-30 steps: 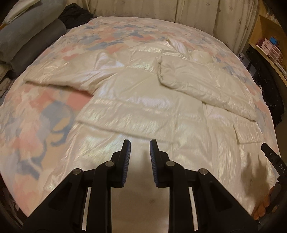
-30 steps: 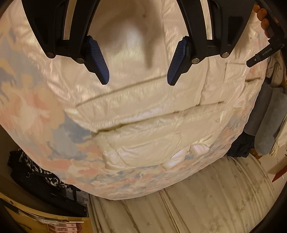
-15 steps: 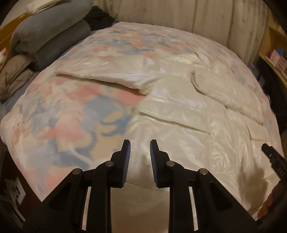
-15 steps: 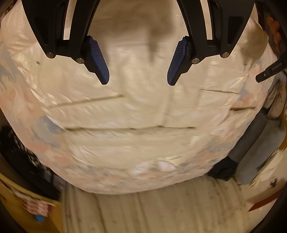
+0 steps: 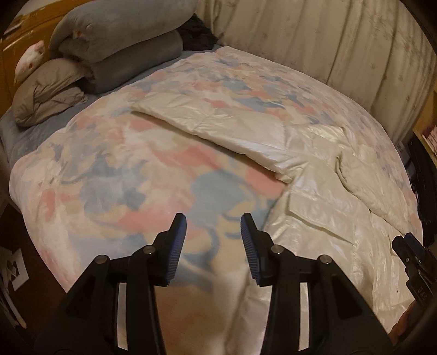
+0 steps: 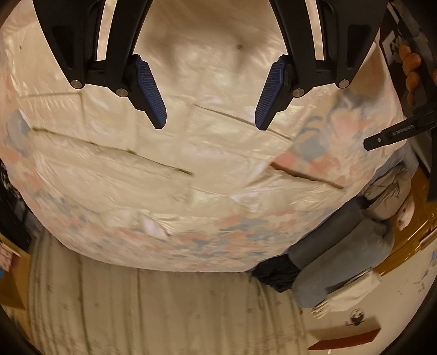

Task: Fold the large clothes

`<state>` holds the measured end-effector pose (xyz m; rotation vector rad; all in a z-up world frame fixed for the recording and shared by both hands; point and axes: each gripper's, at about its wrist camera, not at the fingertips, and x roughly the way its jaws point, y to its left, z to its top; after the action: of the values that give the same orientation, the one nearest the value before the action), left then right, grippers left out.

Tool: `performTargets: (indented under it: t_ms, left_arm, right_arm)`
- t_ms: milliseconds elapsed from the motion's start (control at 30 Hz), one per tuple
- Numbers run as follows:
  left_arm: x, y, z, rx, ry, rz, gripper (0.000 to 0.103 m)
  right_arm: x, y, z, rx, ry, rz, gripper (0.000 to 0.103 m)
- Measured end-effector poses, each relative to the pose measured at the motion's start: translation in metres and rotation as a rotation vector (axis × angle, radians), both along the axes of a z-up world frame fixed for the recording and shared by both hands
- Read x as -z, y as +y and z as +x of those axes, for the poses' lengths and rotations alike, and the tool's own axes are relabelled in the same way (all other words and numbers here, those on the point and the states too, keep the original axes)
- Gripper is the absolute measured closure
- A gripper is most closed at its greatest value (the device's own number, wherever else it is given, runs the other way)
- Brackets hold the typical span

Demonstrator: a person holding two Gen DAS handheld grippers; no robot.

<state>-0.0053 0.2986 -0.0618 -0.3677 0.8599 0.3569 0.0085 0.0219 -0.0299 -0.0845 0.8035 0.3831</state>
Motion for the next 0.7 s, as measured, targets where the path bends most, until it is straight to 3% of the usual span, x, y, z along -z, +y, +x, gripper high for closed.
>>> performTargets:
  t_ms: [267,700]
  left_arm:
    - [0.025,0.022,0.003,-0.011,0.02,-0.041,0.065]
    - [0.073,0.078,0.021,-0.038,0.031,-0.184,0.065]
  right_arm:
    - [-0.002,0.057,0.002,-0.046,0.006,-0.012,0.034]
    - [0.044,0.102,0.032,-0.096,0.053,-0.064,0.034]
